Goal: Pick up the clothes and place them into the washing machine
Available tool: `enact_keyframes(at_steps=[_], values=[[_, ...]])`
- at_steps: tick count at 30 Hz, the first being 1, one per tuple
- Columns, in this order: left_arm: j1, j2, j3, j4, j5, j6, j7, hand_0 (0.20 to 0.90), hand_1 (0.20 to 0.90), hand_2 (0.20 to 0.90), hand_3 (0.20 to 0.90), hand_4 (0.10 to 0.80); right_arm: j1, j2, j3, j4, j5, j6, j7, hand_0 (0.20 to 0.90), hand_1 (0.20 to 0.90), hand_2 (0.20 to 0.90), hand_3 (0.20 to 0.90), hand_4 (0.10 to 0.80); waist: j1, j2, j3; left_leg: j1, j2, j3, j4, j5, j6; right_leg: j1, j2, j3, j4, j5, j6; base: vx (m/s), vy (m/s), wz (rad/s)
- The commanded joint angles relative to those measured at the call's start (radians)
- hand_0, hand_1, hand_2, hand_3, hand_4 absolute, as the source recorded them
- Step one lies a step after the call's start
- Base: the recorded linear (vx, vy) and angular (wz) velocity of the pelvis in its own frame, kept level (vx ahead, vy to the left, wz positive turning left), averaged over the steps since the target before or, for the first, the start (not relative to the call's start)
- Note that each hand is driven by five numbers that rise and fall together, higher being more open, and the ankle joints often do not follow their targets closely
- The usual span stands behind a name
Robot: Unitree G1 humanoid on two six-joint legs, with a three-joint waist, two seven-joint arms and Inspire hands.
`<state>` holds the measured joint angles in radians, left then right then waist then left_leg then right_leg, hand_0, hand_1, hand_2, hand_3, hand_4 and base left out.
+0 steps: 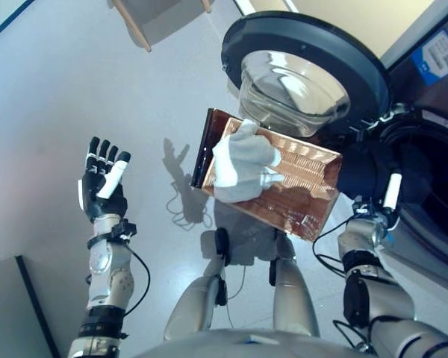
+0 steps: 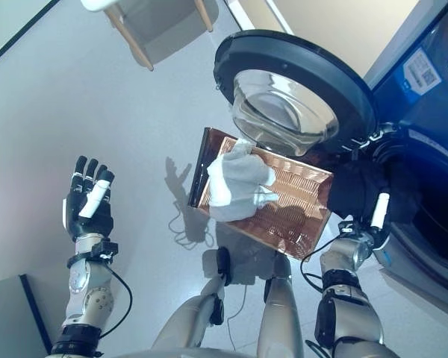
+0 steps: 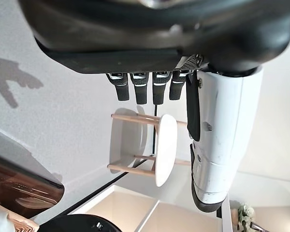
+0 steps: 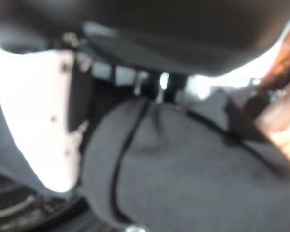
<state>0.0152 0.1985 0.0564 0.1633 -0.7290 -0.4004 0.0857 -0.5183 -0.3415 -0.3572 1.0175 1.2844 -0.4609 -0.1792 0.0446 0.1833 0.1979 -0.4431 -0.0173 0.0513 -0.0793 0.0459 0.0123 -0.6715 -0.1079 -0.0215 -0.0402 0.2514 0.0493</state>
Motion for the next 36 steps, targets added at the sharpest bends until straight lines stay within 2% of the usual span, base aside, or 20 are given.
enact_keyframes(at_steps=[1,10,15,24,31,36], values=[[-0.025,0.055,0.016,-0.153,-0.014,-0.133,-0.024,0.9,0.9,0.9,0.9,0.8,-0.072,-0.136,-0.01,-0.036,-0.041,-0.116,-0.006,0.2,0.2,0.2,0.2,0.3,0.011,0.029,-0.007,-0.032,-0.007,-0.056,-0.008,0.006,-0.089,-0.043,-0.016,-0.022,0.156,-0.151,0.042,0.0,0.0,0.0],[-0.017,0.057,0.003,-0.158,-0.024,-0.146,-0.018,0.9,0.9,0.9,0.9,0.8,-0.153,-0.253,-0.09,-0.017,-0.026,-0.18,-0.078,0.2,0.2,0.2,0.2,0.3,0.028,0.063,-0.015,-0.054,-0.011,-0.067,-0.008,0.003,-0.104,-0.077,-0.017,-0.02,0.186,-0.177,0.039,0.011,-0.005,0.04],[-0.006,0.077,0.019,-0.162,-0.016,-0.149,-0.014,0.9,0.9,0.9,0.9,0.8,-0.175,-0.374,-0.133,0.007,-0.047,-0.19,-0.128,0.2,0.2,0.2,0.2,0.3,0.027,0.077,-0.027,-0.064,-0.012,-0.067,-0.008,0.006,-0.111,-0.104,-0.017,-0.018,0.204,-0.178,0.038,0.008,-0.002,0.0],[0.001,0.096,0.036,-0.176,-0.015,-0.151,-0.01,0.9,0.9,0.9,0.9,0.8,-0.223,-0.542,-0.161,0.012,-0.075,-0.207,-0.199,0.2,0.2,0.2,0.2,0.3,0.021,0.093,-0.035,-0.069,-0.016,-0.061,-0.008,-0.004,-0.115,-0.129,-0.018,-0.004,0.221,-0.189,0.042,0.013,0.01,-0.05],[0.015,0.106,0.066,-0.2,-0.013,-0.155,-0.001,0.9,0.9,0.9,0.9,0.8,-0.26,-0.667,-0.151,0.002,-0.142,-0.201,-0.273,0.2,0.2,0.2,0.2,0.3,0.013,0.1,-0.032,-0.086,-0.022,-0.048,-0.008,0.003,-0.112,-0.17,-0.019,0.011,0.225,-0.168,0.043,-0.002,0.023,-0.1],[0.017,0.101,0.073,-0.208,-0.015,-0.161,0.003,0.9,0.9,0.9,0.9,0.8,-0.254,-0.683,-0.141,-0.011,-0.176,-0.2,-0.287,0.2,0.2,0.2,0.2,0.3,0.009,0.096,-0.029,-0.093,-0.016,-0.039,-0.008,0.001,-0.107,-0.19,-0.014,0.021,0.238,-0.168,0.045,0.011,0.006,-0.13]])
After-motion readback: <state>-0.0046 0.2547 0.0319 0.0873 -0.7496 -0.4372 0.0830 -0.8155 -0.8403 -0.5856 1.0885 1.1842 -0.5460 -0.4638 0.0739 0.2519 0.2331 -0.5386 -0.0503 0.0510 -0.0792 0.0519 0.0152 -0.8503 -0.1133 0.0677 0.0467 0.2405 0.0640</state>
